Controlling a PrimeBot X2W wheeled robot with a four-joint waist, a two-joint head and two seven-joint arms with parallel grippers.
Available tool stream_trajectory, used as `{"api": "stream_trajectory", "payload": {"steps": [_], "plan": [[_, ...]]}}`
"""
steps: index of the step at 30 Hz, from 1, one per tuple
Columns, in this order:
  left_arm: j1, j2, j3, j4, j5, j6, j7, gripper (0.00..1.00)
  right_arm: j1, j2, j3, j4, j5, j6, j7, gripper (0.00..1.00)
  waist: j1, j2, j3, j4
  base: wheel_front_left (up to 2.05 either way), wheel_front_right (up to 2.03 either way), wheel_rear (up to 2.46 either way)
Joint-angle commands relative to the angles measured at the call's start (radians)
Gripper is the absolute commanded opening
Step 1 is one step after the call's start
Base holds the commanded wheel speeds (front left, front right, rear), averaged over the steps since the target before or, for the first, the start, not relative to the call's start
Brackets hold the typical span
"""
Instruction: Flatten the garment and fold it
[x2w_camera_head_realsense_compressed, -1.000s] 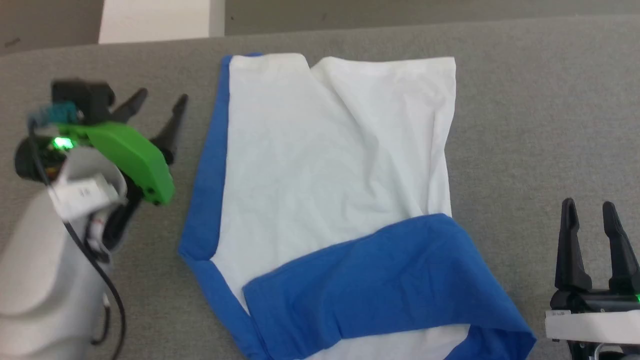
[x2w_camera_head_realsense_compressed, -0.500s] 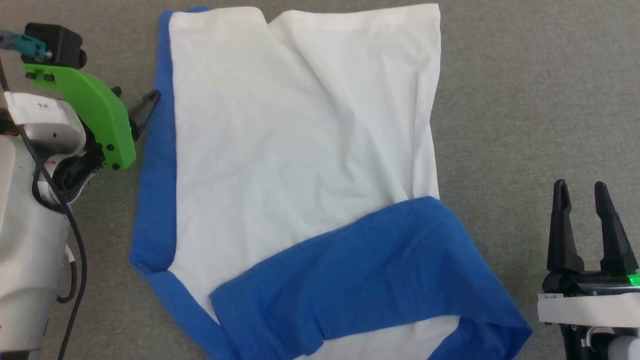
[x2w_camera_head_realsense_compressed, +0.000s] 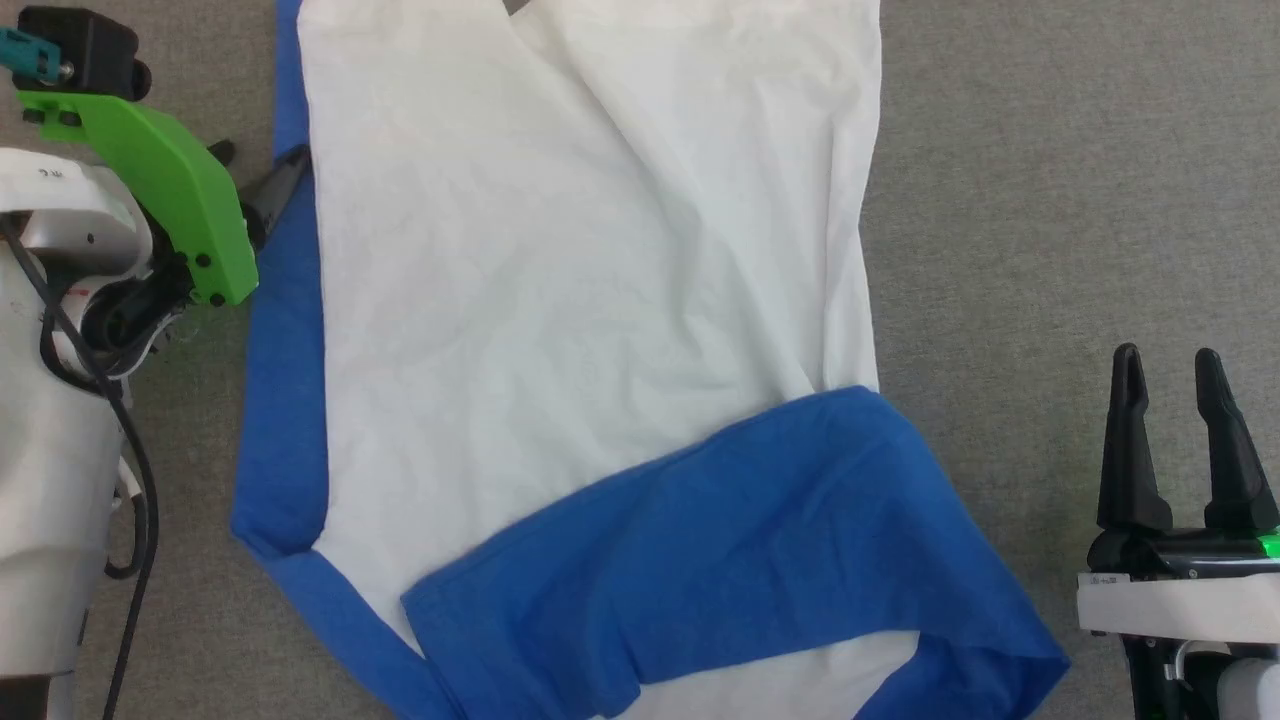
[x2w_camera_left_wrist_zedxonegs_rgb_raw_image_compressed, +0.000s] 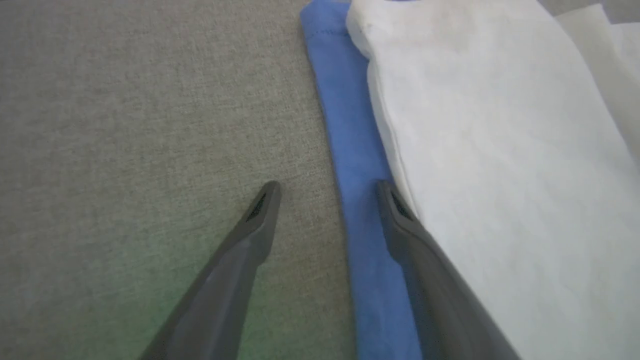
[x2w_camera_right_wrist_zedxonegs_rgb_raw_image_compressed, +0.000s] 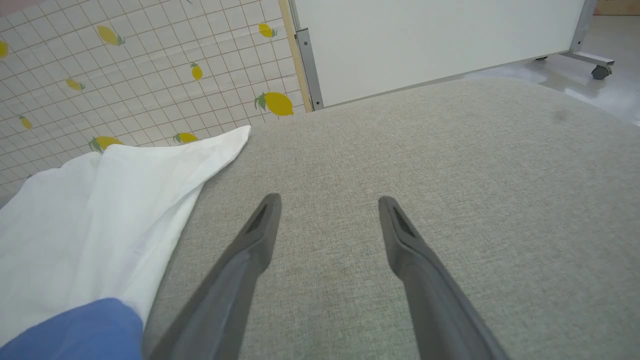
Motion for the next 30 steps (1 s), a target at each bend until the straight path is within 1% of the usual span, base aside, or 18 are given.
{"api": "stream_trajectory", "payload": {"steps": [1,7,8,9,14,18,25,30], "plan": [[-0.002,-0.014,-0.010,0.012,-0.009,-0.001,0.012,1.00,-0.022,0.001,0.000,0.003,-0.003,-0.001,-0.006,1.00,-0.0001,0.0000,0.004,-0.001,0.00,0.00,0.00],[0.001,-0.016,-0.015,0.020,-0.019,0.000,0.019,1.00,-0.037,0.001,0.006,0.010,0.000,-0.001,-0.006,1.00,-0.0001,0.0000,0.024,-0.014,0.00,0.00,0.00],[0.003,-0.016,-0.015,0.022,-0.020,0.000,0.020,0.49,-0.038,0.001,0.004,0.011,0.001,-0.001,-0.006,1.00,-0.0001,0.0000,0.027,-0.016,0.00,0.00,0.00],[0.004,-0.016,-0.014,0.025,-0.022,0.001,0.019,0.00,-0.039,0.001,0.002,0.012,0.001,-0.001,-0.006,1.00,-0.0001,0.0000,0.029,-0.018,0.00,0.00,0.00],[0.005,-0.021,-0.002,0.032,-0.050,0.000,0.018,0.00,-0.043,0.001,-0.008,0.016,0.000,-0.001,-0.006,1.00,-0.0001,0.0000,0.032,-0.022,0.00,0.00,0.00],[-0.001,-0.031,0.014,0.032,-0.066,-0.002,-0.009,0.00,-0.048,0.001,-0.014,0.024,-0.005,-0.001,-0.006,1.00,-0.0001,0.0000,0.017,-0.015,0.00,0.00,0.00],[0.012,-0.055,0.074,0.039,-0.104,0.003,-0.111,0.00,-0.044,0.001,-0.013,0.038,-0.013,-0.001,-0.006,1.00,-0.0001,0.0000,-0.040,0.008,0.00,0.00,0.00],[0.066,-0.043,0.094,0.038,-0.102,-0.002,-0.172,0.00,-0.031,0.001,-0.015,0.053,-0.017,-0.001,-0.006,1.00,-0.0001,0.0000,-0.107,0.029,0.00,0.00,0.00]]}}
